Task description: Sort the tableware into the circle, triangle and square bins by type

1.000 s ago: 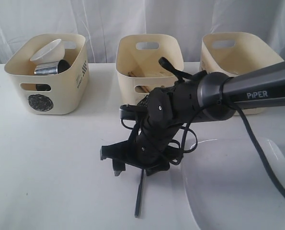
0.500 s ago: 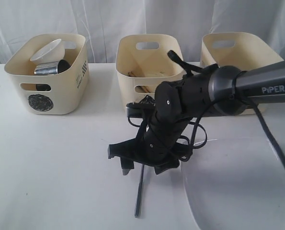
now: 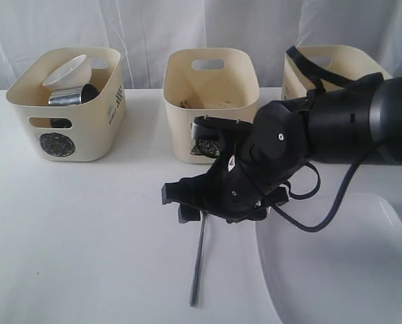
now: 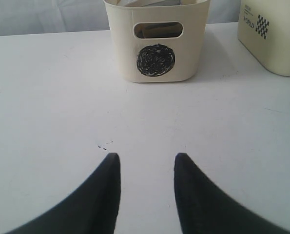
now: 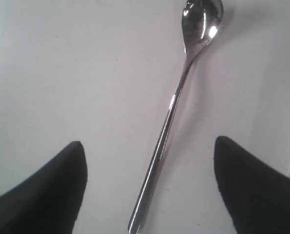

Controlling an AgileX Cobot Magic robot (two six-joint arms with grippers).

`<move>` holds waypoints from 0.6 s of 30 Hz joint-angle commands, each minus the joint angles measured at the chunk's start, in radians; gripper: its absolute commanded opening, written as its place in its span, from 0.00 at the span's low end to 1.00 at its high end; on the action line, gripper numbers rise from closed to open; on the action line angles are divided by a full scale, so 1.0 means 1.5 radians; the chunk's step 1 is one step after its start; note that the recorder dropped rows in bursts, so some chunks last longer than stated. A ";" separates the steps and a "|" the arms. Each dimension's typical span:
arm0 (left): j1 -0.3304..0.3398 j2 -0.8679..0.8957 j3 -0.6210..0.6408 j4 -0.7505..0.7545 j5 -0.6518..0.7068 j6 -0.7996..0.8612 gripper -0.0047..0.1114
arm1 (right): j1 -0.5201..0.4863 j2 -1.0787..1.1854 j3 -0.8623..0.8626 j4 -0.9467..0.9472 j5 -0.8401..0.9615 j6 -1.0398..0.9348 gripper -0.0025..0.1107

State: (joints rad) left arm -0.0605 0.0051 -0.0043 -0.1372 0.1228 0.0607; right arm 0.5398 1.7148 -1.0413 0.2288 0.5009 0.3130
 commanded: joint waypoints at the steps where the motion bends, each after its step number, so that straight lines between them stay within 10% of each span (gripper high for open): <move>1: -0.001 -0.003 0.003 -0.005 0.002 -0.001 0.40 | -0.005 -0.009 0.005 0.004 0.000 0.003 0.63; 18: -0.001 -0.003 0.003 -0.005 0.002 -0.001 0.40 | 0.013 0.088 -0.054 -0.031 0.088 0.106 0.63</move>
State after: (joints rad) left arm -0.0605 0.0051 -0.0043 -0.1372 0.1228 0.0607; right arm 0.5490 1.8325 -1.0833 0.2155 0.5988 0.4685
